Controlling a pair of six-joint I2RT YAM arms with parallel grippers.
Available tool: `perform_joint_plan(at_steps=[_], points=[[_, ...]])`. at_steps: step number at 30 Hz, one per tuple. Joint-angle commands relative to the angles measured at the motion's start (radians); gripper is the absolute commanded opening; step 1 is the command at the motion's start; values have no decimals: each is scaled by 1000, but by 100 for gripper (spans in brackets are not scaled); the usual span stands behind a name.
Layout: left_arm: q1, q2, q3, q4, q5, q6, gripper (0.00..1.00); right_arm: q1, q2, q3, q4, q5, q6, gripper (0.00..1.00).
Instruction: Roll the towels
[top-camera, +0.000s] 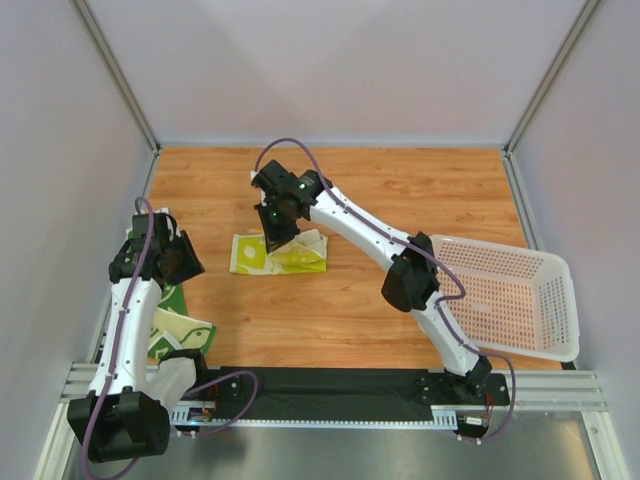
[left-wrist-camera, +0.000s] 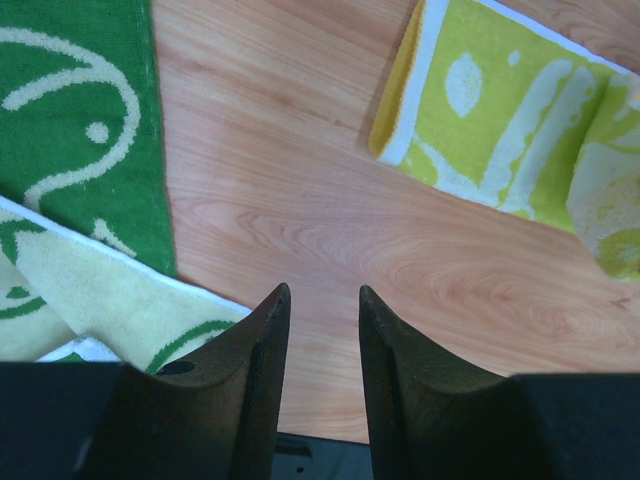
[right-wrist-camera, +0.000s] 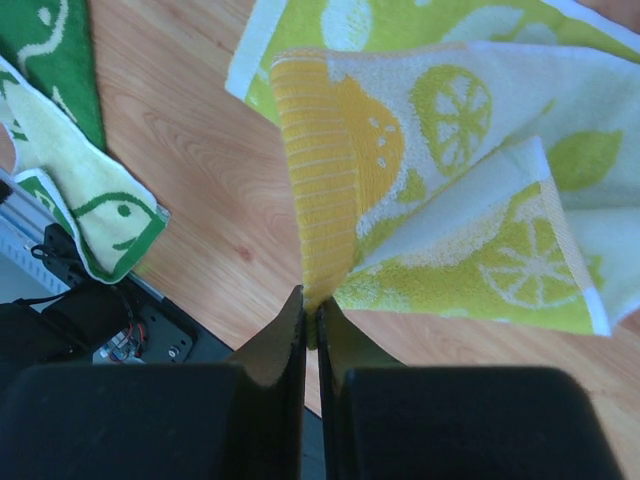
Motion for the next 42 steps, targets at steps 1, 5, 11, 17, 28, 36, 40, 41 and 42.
perform_joint_plan(at_steps=[1,5,11,17,28,36,40,41,42], points=[[-1,-13,-5,19,-7,-11,41,10,18,60,86,-76,-7,5],[0,-15,-5,20,-7,-11,41,21,42,65,136,-134,-24,8],[-1,-12,-5,17,-14,-11,41,29,96,72,214,-211,-39,14],[-1,-7,-4,9,-28,-16,41,19,168,72,253,-170,-19,53],[-12,-21,5,29,1,7,41,-100,-98,-107,346,-133,-13,91],[-274,124,47,87,-74,-23,41,-224,-459,-680,359,2,-9,83],[-314,260,94,143,-37,-34,40,-309,-502,-904,420,-77,22,68],[-322,289,106,163,-36,-30,41,-313,-499,-920,428,-94,19,64],[-335,347,120,170,-33,-20,41,-315,-481,-934,426,-100,11,60]])
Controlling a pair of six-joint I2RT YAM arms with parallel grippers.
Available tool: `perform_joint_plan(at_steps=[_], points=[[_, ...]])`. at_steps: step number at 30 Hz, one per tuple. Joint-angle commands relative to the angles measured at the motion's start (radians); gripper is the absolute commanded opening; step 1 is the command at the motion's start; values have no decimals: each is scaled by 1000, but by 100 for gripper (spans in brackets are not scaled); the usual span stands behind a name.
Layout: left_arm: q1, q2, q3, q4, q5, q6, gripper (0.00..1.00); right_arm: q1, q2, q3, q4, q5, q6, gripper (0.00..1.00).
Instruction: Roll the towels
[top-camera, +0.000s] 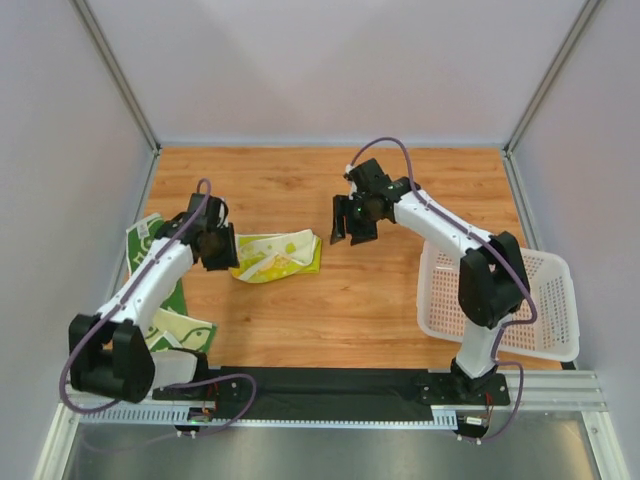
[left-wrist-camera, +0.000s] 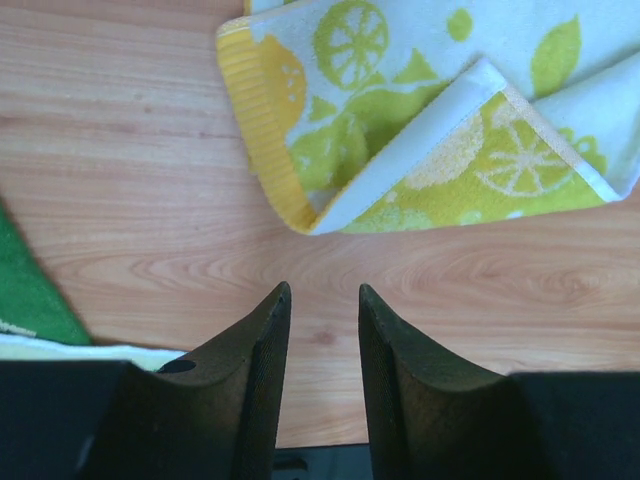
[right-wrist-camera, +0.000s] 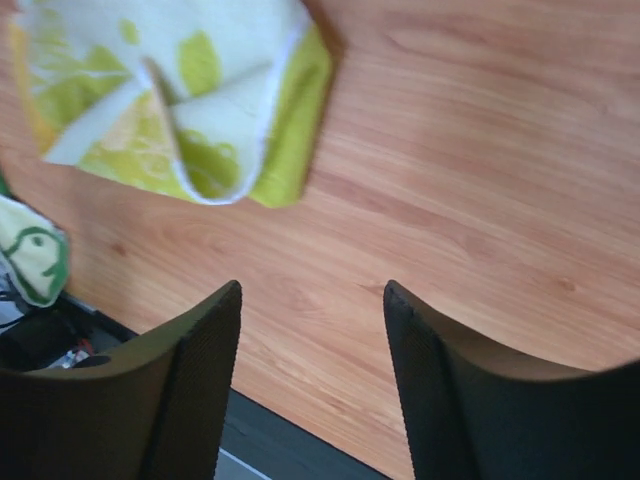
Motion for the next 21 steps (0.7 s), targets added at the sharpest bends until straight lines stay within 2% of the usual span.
perform_joint_plan(at_steps=[1,6,13,21], points=[[-29,102,96,80,20,0,41,-8,65,-82,33,-50,10,58],[-78,272,195,111,54,23,43,-6,134,-66,62,-80,16,50],[-105,445,281,138,86,57,47,8,242,-4,65,-100,21,48],[-153,598,330,164,32,61,51,11,280,1,76,-104,13,46]])
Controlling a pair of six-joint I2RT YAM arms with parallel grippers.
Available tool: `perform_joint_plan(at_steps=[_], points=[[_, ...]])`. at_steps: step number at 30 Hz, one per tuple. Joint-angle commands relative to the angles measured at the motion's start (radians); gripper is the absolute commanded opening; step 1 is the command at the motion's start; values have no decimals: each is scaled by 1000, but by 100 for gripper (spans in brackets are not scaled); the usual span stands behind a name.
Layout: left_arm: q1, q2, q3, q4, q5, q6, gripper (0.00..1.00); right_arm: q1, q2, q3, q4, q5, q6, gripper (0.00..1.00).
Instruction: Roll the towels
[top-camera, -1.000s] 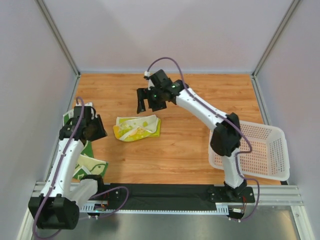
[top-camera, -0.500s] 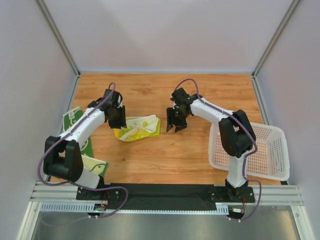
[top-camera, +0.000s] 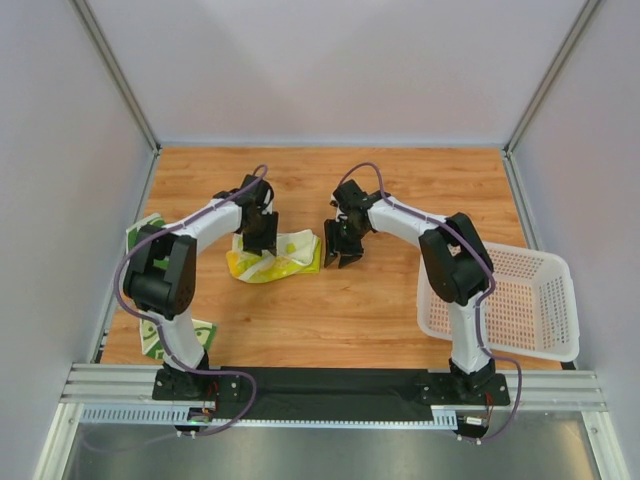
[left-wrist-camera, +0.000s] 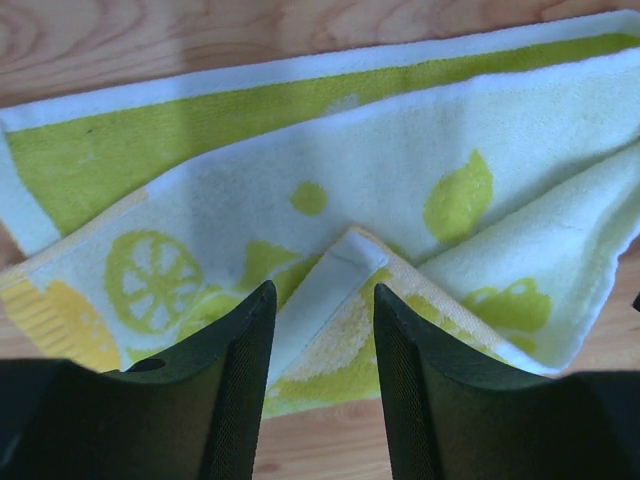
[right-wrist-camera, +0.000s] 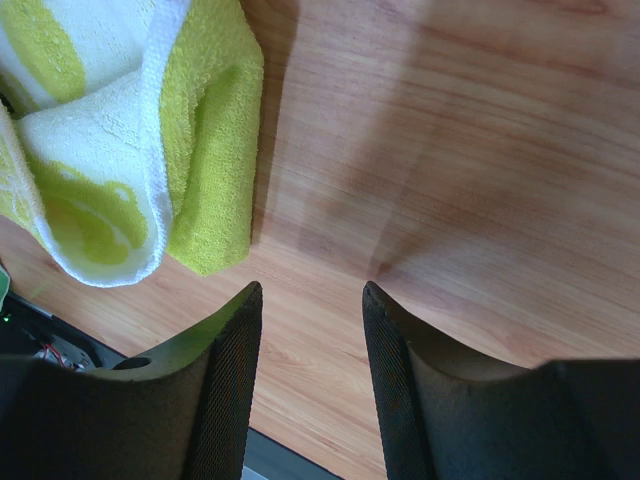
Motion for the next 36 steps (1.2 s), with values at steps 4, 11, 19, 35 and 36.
perform_joint_plan(at_steps=[4,11,19,35,36], points=[[-24,72,35,56,-19,10,52,6,2,32,22,-12,-5,46],[-36,104,36,57,-77,-5,36,6,-3,38,19,-18,-4,45],[-36,26,90,-7,-116,-13,20,7,-8,39,19,-30,1,44],[-35,-78,209,-101,-221,-33,9,13,-20,50,3,-33,0,43],[-32,-74,222,-105,-234,-31,9,13,-20,52,3,-33,0,43]])
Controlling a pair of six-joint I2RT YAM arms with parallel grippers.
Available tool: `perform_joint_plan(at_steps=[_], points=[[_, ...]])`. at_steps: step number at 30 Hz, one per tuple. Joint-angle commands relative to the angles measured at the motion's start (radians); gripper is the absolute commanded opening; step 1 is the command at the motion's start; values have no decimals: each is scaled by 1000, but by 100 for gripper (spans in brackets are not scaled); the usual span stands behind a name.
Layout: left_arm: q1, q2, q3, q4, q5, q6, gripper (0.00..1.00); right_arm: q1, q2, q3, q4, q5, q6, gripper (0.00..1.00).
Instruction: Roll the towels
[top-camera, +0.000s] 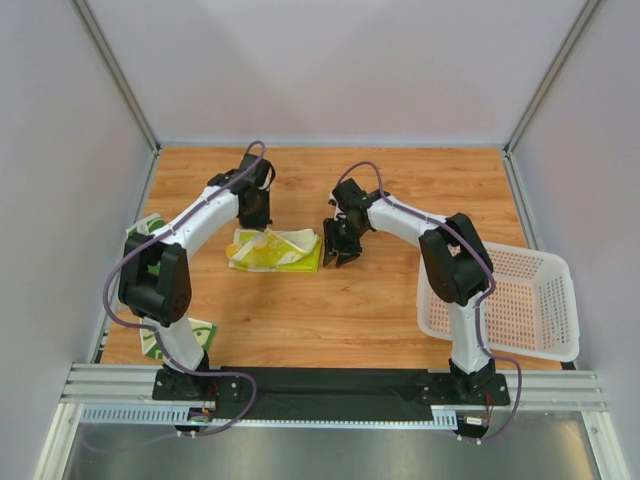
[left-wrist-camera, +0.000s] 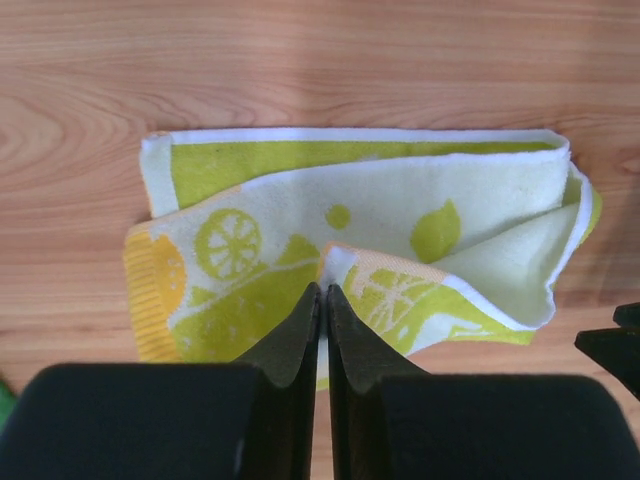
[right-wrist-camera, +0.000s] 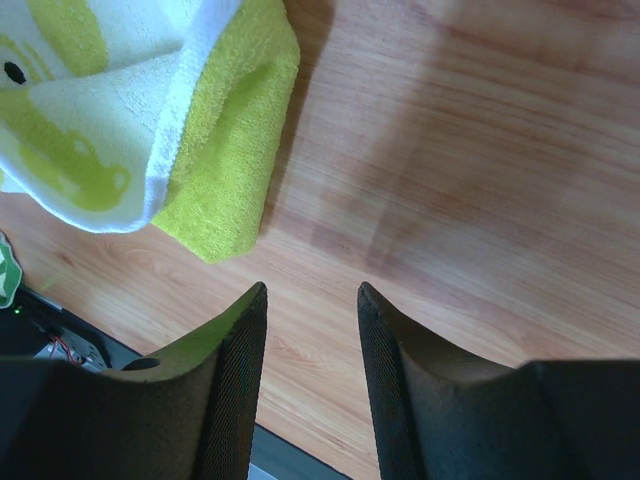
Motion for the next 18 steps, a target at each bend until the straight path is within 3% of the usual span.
perform_joint_plan(at_steps=[1,11,16,18], points=[[2,-24,77,-45,-76,-4,9,5,-26,42,2,-16,0,43],[112,47,149,-80,-98,-7,14,6,-52,29,-12,-8,-15,43],[137,73,130,-93,-165,-4,47,5,-56,29,0,-49,-20,45],[151,75,117,-97,-179,-8,52,6,-64,26,23,-92,-17,46]])
